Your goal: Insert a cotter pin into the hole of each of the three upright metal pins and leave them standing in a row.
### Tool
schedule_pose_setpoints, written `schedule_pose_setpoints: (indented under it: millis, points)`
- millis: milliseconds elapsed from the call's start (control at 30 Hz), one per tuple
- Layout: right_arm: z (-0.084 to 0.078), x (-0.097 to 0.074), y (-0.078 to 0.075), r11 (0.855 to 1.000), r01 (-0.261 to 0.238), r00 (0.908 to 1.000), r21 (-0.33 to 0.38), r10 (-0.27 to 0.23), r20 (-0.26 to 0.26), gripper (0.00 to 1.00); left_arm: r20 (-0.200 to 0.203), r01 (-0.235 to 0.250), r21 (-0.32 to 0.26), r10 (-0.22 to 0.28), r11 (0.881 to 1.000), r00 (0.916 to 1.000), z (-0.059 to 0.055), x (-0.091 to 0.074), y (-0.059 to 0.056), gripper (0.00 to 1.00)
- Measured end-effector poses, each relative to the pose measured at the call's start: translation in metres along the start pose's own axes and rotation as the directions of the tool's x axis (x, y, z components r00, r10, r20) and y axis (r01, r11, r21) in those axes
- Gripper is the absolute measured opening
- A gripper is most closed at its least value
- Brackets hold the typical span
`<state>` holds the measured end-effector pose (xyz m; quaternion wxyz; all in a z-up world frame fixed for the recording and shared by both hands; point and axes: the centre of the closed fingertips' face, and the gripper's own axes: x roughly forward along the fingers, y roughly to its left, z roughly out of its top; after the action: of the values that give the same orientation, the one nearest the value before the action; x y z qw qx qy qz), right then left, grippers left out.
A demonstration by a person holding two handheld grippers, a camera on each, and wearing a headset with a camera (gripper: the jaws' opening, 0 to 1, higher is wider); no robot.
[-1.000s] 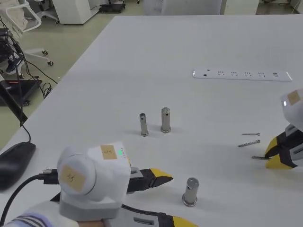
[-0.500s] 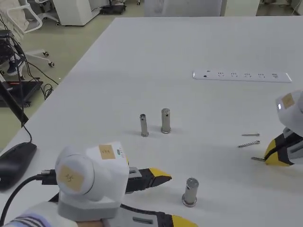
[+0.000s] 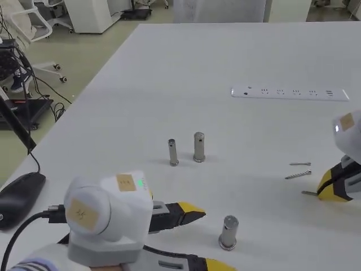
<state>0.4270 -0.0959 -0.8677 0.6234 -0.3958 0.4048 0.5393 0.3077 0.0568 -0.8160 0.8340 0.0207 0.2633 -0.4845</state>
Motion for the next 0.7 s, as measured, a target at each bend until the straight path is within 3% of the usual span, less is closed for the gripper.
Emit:
schedule_pose_setpoints:
  millis: [267,700]
  points:
    - [-0.001,-0.001,0.004,0.999,0.000,0.9999,-0.033,0.000,-0.015,0.03,0.016,-0.003,-0.008,0.003,1.000,0.9999,0.005,-0.003,0.000,0.56]
    - [0.006,-0.008,0.006,0.999,0.018,0.9998,-0.040,-0.018,0.012,0.03,0.028,0.000,0.008,0.000,1.000,0.9996,0.012,-0.005,-0.004,0.56]
